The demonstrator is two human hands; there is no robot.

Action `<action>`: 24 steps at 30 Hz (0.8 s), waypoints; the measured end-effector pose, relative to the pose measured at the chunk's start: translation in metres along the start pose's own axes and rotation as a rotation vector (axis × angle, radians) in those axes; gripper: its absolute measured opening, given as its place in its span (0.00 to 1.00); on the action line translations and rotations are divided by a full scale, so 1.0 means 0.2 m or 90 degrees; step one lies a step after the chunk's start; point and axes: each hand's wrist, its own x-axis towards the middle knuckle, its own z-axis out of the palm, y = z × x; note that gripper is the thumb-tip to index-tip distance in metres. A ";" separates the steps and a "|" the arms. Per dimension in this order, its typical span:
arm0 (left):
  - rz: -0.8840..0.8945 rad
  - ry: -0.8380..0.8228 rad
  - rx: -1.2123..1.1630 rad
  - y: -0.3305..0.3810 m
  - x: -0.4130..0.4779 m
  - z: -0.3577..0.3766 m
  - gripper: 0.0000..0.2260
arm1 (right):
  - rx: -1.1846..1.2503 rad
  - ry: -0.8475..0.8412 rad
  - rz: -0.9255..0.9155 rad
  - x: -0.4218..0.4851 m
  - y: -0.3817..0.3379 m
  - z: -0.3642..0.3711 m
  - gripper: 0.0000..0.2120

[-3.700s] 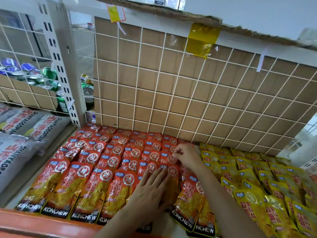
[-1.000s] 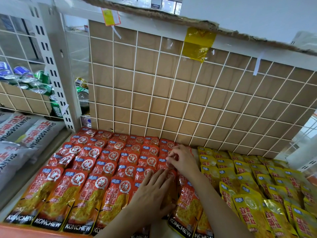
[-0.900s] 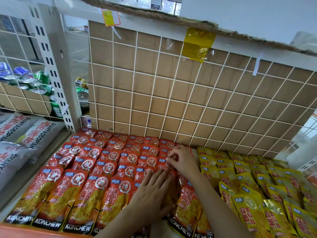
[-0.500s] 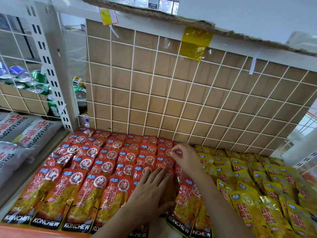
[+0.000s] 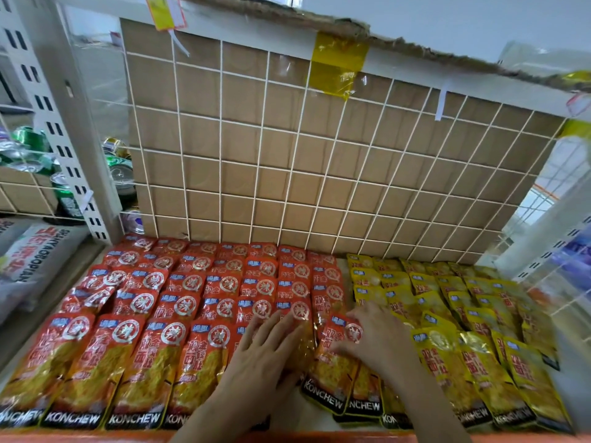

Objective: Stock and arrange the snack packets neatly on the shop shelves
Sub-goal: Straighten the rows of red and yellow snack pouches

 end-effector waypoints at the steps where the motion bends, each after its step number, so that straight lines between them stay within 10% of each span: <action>1: 0.002 -0.005 0.003 0.00 -0.01 0.00 0.27 | 0.012 0.003 0.000 -0.01 -0.01 0.01 0.36; 9: 0.022 -0.050 -0.015 0.00 -0.01 -0.02 0.24 | 0.276 0.170 -0.018 -0.03 0.02 0.03 0.03; 13: 0.020 -0.021 -0.128 0.00 -0.02 -0.06 0.20 | 0.413 0.157 0.000 -0.02 0.07 0.01 0.09; 19: -0.153 -0.024 -0.690 0.09 0.06 -0.22 0.23 | 0.476 0.136 -0.099 -0.06 -0.08 -0.03 0.11; 24: -0.188 0.058 -0.783 0.09 0.06 -0.19 0.35 | 0.515 0.162 -0.105 -0.05 -0.14 0.02 0.08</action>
